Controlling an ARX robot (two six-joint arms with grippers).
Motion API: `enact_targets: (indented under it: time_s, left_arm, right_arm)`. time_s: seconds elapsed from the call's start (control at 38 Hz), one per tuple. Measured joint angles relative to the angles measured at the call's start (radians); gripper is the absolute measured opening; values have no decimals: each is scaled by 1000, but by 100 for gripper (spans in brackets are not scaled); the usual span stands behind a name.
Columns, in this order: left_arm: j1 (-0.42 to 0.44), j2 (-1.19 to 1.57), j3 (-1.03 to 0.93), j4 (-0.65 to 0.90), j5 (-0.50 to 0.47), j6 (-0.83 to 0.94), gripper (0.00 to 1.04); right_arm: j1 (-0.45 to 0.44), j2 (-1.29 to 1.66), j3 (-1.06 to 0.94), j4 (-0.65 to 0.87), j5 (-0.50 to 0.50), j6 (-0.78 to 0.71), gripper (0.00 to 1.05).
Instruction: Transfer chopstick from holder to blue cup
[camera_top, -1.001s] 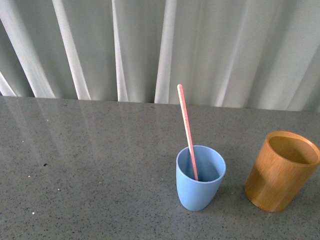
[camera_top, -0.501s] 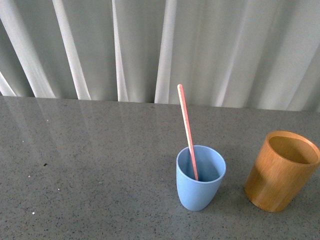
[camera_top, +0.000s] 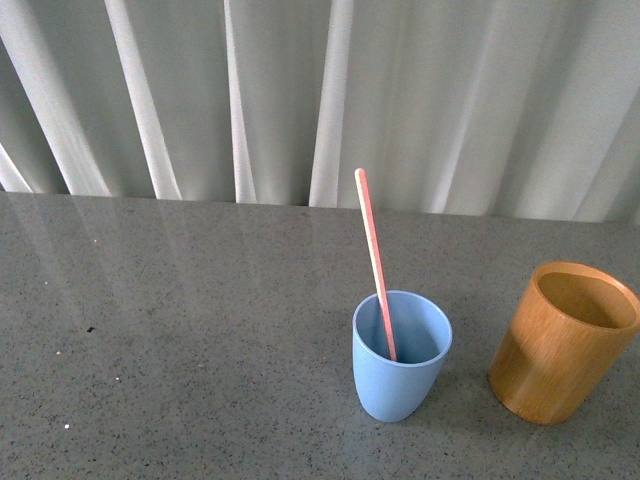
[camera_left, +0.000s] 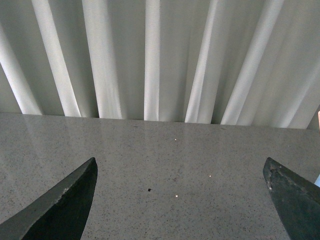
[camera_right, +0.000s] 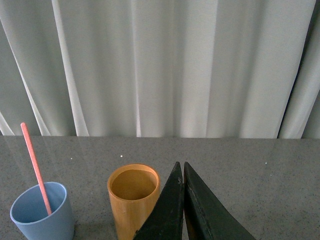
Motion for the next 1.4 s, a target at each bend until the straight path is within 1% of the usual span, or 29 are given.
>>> enact_targets:
  time_s: [0.05, 0.18, 0.24, 0.37, 0.5, 0.55, 0.58, 0.63, 1.4]
  left_arm:
    - [0, 0, 0, 0, 0, 0, 98]
    - [0, 0, 0, 0, 0, 0, 98]
    - [0, 0, 0, 0, 0, 0, 98]
    - [0, 0, 0, 0, 0, 0, 98]
    - [0, 0, 0, 0, 0, 0, 98]
    - [0, 0, 0, 0, 0, 0, 98]
    - [0, 0, 0, 0, 0, 0, 98]
    - [0, 0, 0, 0, 0, 0, 98]
    - [0, 0, 0, 0, 0, 0, 98]
  right_arm:
    - [0, 0, 0, 0, 0, -1, 1]
    - [0, 0, 0, 0, 0, 0, 30]
    - [0, 0, 0, 0, 0, 0, 39]
    - [0, 0, 0, 0, 0, 0, 56]
    - [0, 0, 0, 0, 0, 0, 86]
    - [0, 0, 0, 0, 0, 0, 95]
    - [0, 0, 0, 0, 0, 0, 96]
    - [0, 0, 0, 0, 0, 0, 94]
    - [0, 0, 0, 0, 0, 0, 95]
